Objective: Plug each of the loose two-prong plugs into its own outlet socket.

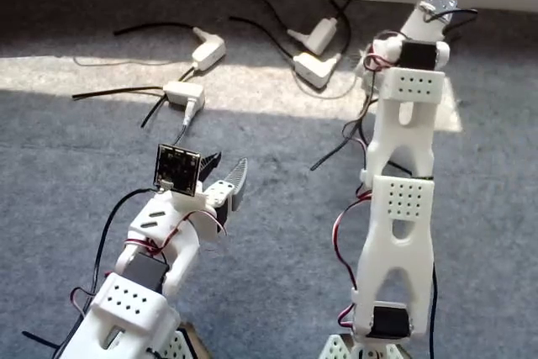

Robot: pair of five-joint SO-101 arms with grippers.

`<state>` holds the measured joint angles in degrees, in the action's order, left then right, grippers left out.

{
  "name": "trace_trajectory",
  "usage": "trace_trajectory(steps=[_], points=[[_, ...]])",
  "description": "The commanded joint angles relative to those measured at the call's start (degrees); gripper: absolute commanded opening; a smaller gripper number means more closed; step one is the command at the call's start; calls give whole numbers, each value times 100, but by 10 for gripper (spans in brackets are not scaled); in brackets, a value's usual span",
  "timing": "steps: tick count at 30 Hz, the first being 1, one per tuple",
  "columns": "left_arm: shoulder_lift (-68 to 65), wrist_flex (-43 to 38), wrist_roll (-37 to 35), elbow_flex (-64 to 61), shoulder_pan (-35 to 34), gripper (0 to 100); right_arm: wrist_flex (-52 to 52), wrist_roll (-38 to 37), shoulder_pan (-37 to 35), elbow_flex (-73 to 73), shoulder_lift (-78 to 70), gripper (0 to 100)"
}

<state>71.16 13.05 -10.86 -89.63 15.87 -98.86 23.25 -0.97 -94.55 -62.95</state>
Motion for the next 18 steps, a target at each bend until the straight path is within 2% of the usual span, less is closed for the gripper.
trace_trajectory(steps=[1,5,8,11,15,18], points=[[40,-88,0,189,-40,162,-259,448,-224,-567,998,26],[40,-88,0,189,-57,162,-251,220,-277,374,2053,26],[48,-88,0,207,-84,162,-251,229,-286,1938,2993,26],[84,44,-18,356,-576,162,-242,527,-374,3732,3952,26],[84,1152,-273,1191,-1358,165,-233,1187,-725,5525,5095,26],[92,2602,-536,2378,-1833,165,-119,1398,-1112,6290,5807,26]])
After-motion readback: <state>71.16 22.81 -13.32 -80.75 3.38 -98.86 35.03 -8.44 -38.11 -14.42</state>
